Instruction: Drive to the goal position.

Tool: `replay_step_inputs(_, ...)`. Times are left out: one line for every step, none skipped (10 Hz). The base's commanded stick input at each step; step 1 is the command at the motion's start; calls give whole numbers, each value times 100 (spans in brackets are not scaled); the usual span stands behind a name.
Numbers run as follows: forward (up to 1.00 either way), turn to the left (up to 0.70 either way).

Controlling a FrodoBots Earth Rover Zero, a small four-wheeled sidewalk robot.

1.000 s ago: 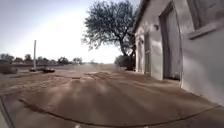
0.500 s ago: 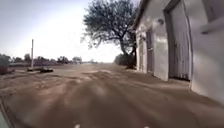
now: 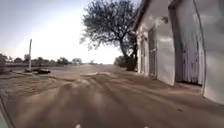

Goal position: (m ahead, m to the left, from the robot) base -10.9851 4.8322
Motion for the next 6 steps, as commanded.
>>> replay_step_inputs(70, 0)
replay_step_inputs(70, 0)
replay_step_inputs(70, 0)
replay_step_inputs(70, 0)
replay_step_inputs(70, 0)
replay_step_inputs(70, 0)
